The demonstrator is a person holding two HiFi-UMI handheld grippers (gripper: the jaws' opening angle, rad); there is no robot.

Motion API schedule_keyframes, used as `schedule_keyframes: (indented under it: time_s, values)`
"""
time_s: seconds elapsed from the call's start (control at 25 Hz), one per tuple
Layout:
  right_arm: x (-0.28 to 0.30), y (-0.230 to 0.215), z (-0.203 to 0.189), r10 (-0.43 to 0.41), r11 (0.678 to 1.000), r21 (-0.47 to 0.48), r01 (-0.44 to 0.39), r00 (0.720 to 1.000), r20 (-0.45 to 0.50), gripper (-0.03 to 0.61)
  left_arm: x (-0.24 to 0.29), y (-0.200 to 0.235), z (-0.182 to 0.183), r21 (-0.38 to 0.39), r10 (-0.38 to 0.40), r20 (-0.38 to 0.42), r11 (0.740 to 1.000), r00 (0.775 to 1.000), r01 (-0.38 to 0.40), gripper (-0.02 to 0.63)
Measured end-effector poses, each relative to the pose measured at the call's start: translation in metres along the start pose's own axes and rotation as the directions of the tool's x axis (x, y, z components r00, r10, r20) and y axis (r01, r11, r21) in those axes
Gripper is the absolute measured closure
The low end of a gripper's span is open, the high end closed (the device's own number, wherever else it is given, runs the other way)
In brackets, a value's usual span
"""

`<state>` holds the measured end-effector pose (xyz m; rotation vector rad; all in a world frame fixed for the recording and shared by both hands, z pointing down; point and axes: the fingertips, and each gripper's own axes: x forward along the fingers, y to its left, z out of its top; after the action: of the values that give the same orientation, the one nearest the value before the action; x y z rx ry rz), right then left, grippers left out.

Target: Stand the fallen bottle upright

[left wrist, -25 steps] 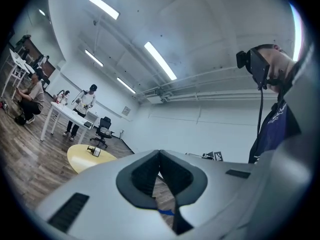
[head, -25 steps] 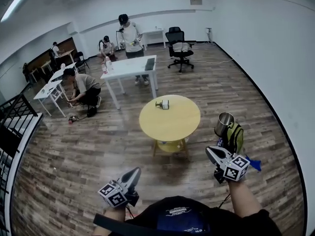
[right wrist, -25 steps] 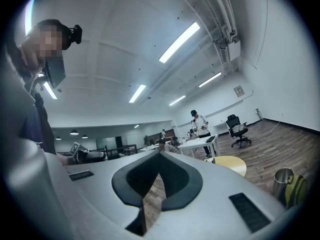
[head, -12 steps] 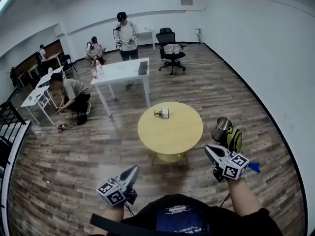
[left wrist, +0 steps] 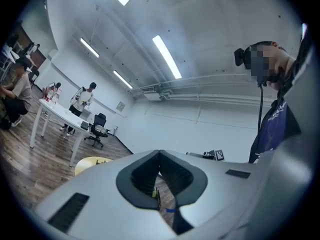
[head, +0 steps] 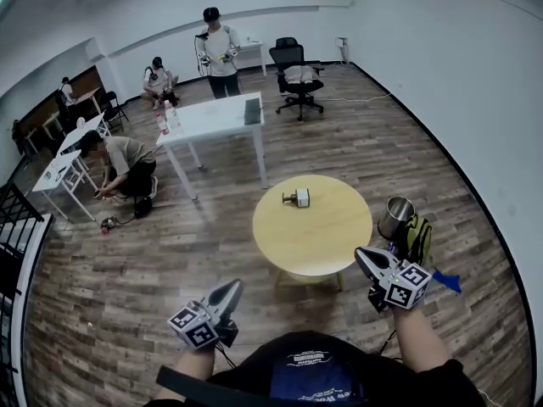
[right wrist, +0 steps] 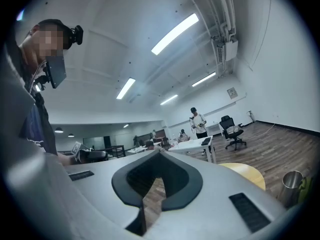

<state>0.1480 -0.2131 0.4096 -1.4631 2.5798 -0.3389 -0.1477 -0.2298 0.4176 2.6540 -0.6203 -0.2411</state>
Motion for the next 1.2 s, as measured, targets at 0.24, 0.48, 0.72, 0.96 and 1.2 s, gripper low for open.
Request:
schedule_keyframes:
  time_s: [0.24, 0.48, 0.72, 0.96, 1.2]
  values:
    - [0.032, -0.060, 0.006, -0.003, 1.000, 0.012, 0.003, 1.000, 0.001, 0.572, 0.050, 0.036, 0.002, -0.002, 0.008, -0.011, 1.000, 1.000, -0.008, 0.603]
    - [0.063, -0.147, 0.028, 0.054, 0.998, 0.015, -0.054, 0.998, -0.022, 0.572, 0.126, 0.062, 0.005, -0.008, 0.072, 0.020, 0.997, 0.997, -0.072, 0.603]
    - [0.095, -0.247, 0.069, 0.158, 0.987, -0.003, -0.158, 0.986, -0.053, 0.572, 0.230, 0.068, 0.007, 0.002, 0.134, 0.066, 0.991, 0.989, -0.134, 0.603]
    - [0.134, -0.326, 0.089, 0.239, 0.971, 0.004, -0.239, 0.968, -0.071, 0.572, 0.319, 0.084, 0.010, -0.007, 0.185, 0.094, 0.983, 0.978, -0.185, 0.603]
    - [0.174, -0.382, 0.081, 0.248, 0.969, 0.030, -0.246, 0.965, -0.086, 0.574, 0.367, 0.132, 0.016, -0.018, 0.204, 0.050, 0.979, 0.978, -0.203, 0.603]
